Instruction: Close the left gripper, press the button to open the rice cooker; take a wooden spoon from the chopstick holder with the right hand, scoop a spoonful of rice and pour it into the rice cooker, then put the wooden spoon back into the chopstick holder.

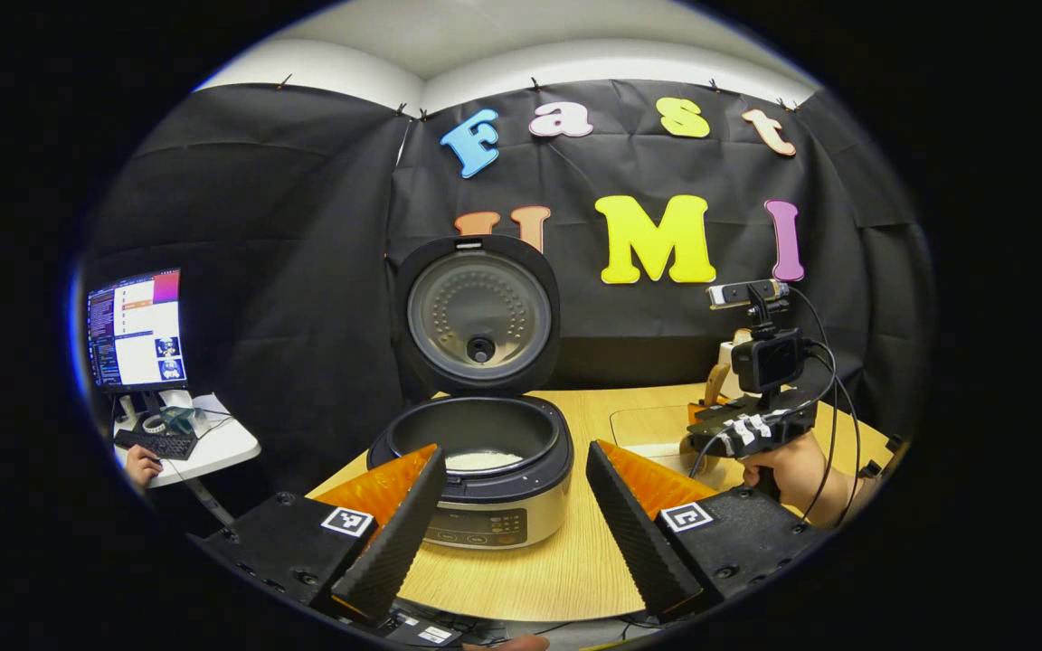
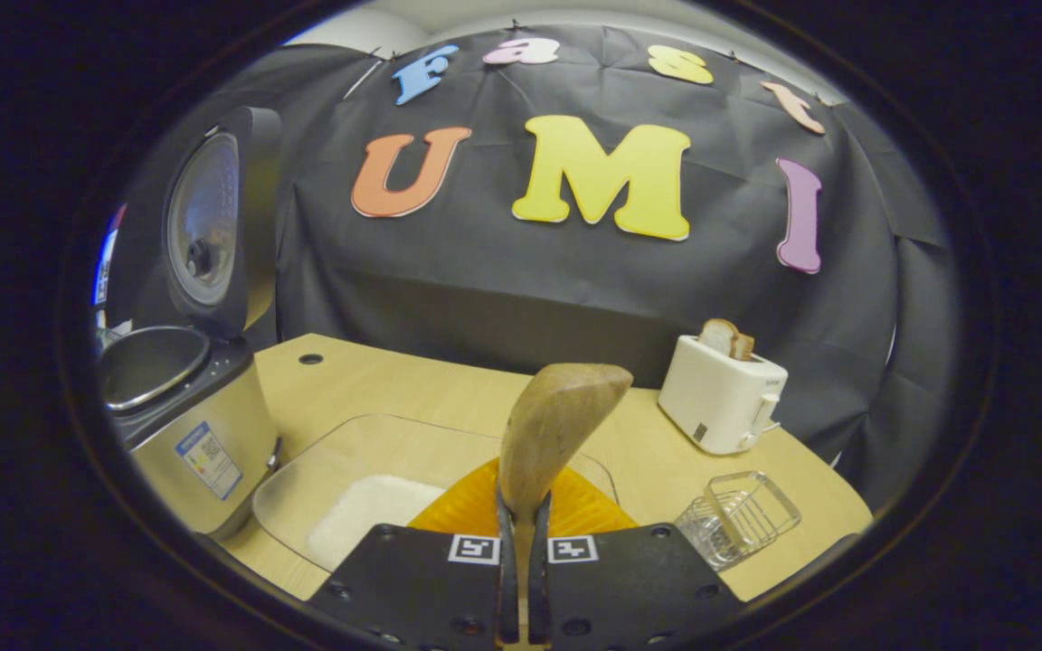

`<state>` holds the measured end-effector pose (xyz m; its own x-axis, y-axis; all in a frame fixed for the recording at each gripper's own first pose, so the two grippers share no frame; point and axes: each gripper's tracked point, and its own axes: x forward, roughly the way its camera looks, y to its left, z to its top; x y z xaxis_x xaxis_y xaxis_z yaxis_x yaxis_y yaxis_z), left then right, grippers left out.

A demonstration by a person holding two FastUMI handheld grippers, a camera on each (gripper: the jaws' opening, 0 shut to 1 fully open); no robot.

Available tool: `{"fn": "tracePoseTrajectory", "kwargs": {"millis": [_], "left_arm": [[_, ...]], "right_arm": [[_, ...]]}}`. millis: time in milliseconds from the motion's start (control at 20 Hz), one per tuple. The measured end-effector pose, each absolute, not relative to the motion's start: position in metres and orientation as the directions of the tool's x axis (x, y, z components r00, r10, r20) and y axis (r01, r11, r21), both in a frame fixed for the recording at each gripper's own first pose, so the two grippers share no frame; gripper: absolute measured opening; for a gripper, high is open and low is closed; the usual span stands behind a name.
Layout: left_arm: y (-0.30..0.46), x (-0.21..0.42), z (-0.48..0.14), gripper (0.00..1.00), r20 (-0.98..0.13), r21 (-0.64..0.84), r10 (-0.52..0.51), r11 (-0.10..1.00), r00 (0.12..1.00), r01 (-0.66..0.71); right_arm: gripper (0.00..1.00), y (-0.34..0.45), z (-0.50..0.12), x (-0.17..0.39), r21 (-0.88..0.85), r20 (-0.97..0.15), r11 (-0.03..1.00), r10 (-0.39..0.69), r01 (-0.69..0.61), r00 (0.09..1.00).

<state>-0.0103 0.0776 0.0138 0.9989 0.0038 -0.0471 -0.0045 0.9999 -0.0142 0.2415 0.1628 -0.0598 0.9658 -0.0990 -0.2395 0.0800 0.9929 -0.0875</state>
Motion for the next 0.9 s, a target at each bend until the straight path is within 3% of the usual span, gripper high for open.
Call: {"fn": "tracePoseTrajectory", "kwargs": {"millis": [150, 400, 900], "left_arm": [[0.076, -0.009, 0.013, 0.99, -0.052, -0.015, -0.004, 1.0, 0.999, 0.003], [0.08, -0.008, 0.009, 0.99, -0.061, -0.021, -0.004, 1.0, 0.998, 0.003], [0.097, -0.003, -0.001, 0.99, -0.088, -0.044, 0.036, 0.998, 0.995, -0.04]], "right_arm": [[0.05, 0.186, -0.063, 0.239, 0.016, -0.266, 0.999, -0.024, 0.029, 0.964], [0.05, 0.202, -0.065, 0.238, 0.143, -0.294, 0.988, -0.007, 0.052, 0.956], [0.05, 0.21, -0.065, 0.24, 0.473, -0.398, 0.878, 0.143, 0.069, 0.906]]}}
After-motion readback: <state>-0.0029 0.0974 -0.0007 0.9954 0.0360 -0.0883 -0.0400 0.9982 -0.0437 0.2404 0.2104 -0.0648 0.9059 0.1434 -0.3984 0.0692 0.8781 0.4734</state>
